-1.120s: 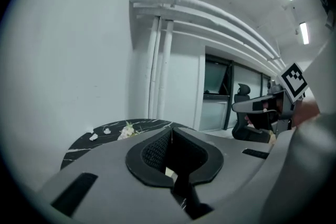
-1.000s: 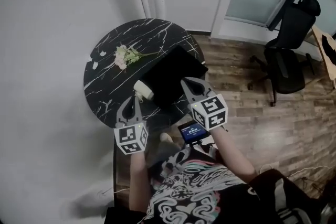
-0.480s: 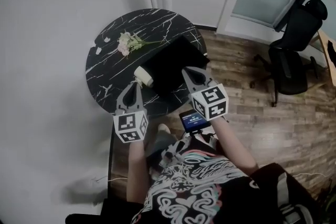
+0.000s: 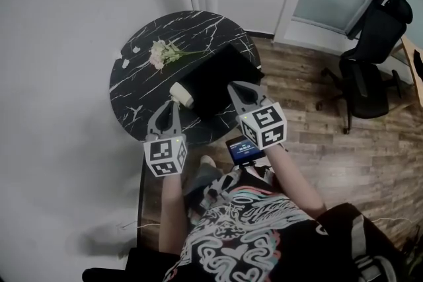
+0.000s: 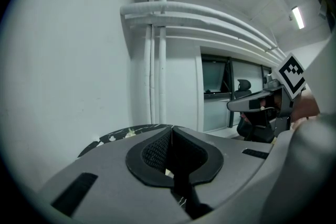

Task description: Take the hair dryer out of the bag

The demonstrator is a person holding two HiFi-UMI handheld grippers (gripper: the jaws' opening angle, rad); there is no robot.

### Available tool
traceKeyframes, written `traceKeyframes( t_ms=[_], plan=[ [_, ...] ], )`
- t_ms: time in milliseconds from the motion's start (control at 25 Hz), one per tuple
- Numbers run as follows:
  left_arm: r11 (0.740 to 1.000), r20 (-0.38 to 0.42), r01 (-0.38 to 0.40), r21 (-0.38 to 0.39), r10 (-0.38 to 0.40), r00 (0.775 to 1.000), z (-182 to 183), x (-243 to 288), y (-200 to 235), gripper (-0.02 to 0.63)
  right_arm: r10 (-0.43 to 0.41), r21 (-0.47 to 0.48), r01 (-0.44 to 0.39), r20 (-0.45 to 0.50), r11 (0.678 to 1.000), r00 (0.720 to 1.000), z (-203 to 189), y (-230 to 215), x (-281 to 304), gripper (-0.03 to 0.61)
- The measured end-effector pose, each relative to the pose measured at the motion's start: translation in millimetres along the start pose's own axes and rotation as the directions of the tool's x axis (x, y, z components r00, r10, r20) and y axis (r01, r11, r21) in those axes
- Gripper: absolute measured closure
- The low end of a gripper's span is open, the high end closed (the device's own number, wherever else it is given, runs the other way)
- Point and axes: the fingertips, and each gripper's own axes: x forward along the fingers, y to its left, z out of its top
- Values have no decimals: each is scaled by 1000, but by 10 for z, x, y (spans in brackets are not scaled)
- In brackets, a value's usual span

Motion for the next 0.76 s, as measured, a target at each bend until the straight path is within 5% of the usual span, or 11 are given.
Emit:
traceKeyframes(
  t_ms=[760],
  plan=[
    [999,-8,-16,-34,15,1000,-42,12,72,597,14,16,-14,-7,1000,1000,8,-9,29,560]
  ],
)
